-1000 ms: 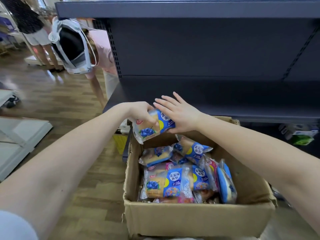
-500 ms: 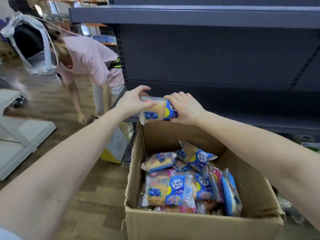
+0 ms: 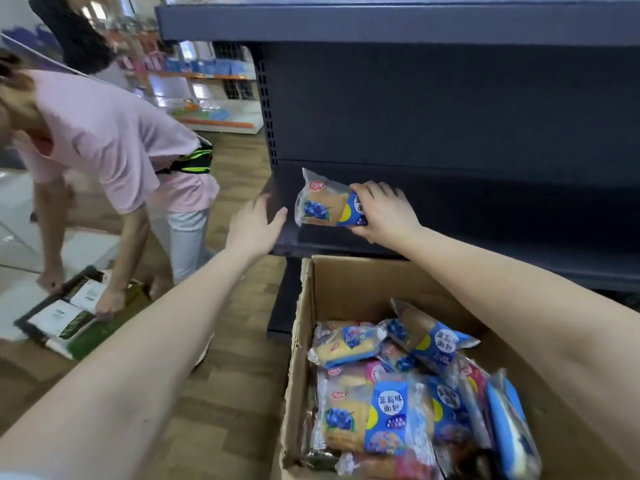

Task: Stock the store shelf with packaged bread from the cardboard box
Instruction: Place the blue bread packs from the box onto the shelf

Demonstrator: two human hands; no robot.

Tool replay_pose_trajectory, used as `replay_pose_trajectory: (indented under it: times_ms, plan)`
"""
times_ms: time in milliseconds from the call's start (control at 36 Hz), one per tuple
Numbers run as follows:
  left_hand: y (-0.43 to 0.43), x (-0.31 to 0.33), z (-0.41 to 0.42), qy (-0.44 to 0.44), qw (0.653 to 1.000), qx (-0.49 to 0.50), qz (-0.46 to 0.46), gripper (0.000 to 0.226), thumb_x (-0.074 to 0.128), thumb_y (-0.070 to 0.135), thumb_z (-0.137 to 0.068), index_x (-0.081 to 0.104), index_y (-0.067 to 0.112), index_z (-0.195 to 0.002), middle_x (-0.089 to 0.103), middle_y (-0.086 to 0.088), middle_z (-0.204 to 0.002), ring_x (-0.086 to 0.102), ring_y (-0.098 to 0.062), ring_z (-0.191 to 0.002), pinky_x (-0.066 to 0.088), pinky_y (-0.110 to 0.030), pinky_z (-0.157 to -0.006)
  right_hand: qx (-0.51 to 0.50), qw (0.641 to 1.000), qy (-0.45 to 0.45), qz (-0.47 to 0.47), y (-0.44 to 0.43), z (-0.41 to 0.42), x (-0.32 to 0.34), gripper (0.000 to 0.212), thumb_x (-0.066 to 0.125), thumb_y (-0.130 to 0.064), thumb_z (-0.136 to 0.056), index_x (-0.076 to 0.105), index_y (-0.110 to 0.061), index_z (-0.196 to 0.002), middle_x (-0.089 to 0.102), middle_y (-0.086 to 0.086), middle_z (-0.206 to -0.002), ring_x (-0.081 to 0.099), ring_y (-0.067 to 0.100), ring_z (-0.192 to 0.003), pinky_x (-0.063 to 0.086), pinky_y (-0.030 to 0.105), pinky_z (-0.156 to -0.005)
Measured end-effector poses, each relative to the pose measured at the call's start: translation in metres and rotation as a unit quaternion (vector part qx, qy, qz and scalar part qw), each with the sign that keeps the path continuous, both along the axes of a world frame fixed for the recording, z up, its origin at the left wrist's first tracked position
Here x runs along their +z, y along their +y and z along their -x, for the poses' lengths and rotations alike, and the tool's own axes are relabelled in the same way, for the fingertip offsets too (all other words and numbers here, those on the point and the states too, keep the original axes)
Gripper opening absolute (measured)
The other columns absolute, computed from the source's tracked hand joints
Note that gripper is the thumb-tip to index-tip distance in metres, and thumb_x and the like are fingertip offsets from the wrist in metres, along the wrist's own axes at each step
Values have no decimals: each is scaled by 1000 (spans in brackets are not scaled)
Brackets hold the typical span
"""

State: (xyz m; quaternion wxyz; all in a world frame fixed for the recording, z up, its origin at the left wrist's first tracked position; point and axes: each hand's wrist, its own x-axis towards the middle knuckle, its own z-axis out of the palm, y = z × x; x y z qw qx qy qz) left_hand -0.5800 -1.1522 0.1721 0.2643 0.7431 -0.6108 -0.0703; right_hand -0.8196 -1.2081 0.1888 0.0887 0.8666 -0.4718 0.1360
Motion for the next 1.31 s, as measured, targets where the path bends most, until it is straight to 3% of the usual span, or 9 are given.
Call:
replay_pose_trajectory:
  times_ms: [167,361,583,750,1056,1306]
  plan:
    - [-33,-23,-8,-100,995,3,-12,51,36,41,-99,41,12,-141,39,-14,-148,32,-35,-136,20,-47,-112,-3,1000,9,-13,-39,-22,-12,81,66,-49,-81,31,-14,-144,42,8,-139,39,30,-127,33,44,-99]
    - [-63,-48,-25,-78,997,20,-12,53,35,44,-99,37,15,-144,34,-9,-152,24,-30,-142,13,-49,-116,-5,1000,-5,5,-97,-56,-17,75,65,-47,-82,34,-14,-142,43,5,-139,37,27,-128,31,42,-98]
    - [-62,-73,-28,-129,991,28,7,64,21,54,-90,46,22,-139,42,-3,-149,31,-27,-141,20,-52,-113,10,1000,-22,18,-150,-88,-32,70,67,-43,-82,39,-16,-140,43,2,-140,36,25,-130,25,43,-107]
    - [-63,-74,-29,-126,991,32,8,62,24,51,-90,49,23,-138,45,-4,-147,34,-29,-139,22,-54,-112,6,999,-46,1,-178,-104,-44,69,68,-41,-83,39,-16,-140,42,4,-141,36,26,-132,25,46,-110]
    - [-65,-76,-30,-136,990,14,-24,61,23,51,-89,43,29,-142,42,-2,-149,33,-32,-140,30,-56,-108,-42,996,-74,-3,-213,-129,-54,64,66,-39,-84,40,-23,-140,32,9,-147,26,29,-137,25,50,-108]
    - [-65,-76,-30,-139,989,13,-57,67,13,57,-87,32,34,-146,34,2,-154,23,-29,-144,25,-53,-112,-79,995,-52,13,-217,-132,-54,65,63,-47,-84,37,-34,-143,30,11,-146,22,34,-136,21,57,-108]
